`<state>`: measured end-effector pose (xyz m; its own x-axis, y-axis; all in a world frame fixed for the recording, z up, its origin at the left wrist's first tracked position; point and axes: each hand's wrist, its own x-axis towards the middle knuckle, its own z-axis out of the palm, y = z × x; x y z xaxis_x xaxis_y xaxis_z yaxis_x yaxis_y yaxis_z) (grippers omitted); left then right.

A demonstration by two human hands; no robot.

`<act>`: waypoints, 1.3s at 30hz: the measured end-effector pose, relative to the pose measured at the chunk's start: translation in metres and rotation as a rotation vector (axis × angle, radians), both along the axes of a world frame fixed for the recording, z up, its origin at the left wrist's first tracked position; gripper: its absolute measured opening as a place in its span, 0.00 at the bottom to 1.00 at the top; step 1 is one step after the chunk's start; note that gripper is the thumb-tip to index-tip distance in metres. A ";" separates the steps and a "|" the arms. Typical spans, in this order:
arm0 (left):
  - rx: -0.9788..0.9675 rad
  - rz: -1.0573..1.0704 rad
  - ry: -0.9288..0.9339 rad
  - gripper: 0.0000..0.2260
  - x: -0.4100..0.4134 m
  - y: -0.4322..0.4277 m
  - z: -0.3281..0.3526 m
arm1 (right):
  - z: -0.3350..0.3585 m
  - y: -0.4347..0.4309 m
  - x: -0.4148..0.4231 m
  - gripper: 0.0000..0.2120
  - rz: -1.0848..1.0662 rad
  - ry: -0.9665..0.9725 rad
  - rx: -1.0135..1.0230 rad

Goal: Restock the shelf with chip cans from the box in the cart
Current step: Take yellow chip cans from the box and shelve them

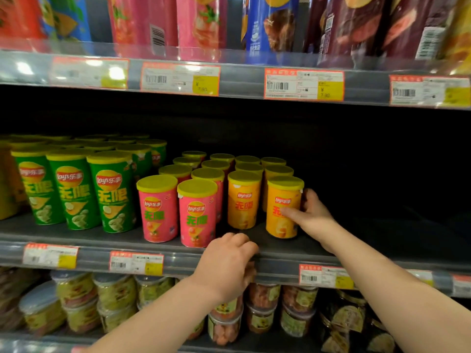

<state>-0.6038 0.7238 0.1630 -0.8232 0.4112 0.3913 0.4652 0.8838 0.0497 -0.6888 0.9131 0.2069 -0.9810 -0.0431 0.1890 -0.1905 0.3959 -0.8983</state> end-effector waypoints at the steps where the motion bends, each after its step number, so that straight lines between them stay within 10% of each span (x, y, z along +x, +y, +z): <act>1: 0.011 0.000 0.025 0.16 -0.002 -0.001 -0.002 | -0.002 -0.001 -0.003 0.33 -0.002 -0.004 0.003; 39: -0.079 0.269 -0.067 0.18 0.005 0.021 0.002 | -0.020 0.010 -0.026 0.42 -0.010 -0.020 0.257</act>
<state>-0.5987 0.7450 0.1653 -0.9300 0.2013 0.3074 0.2111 0.9775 -0.0014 -0.7151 0.9236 0.1865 -0.9851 -0.0779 0.1534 -0.1686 0.6134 -0.7715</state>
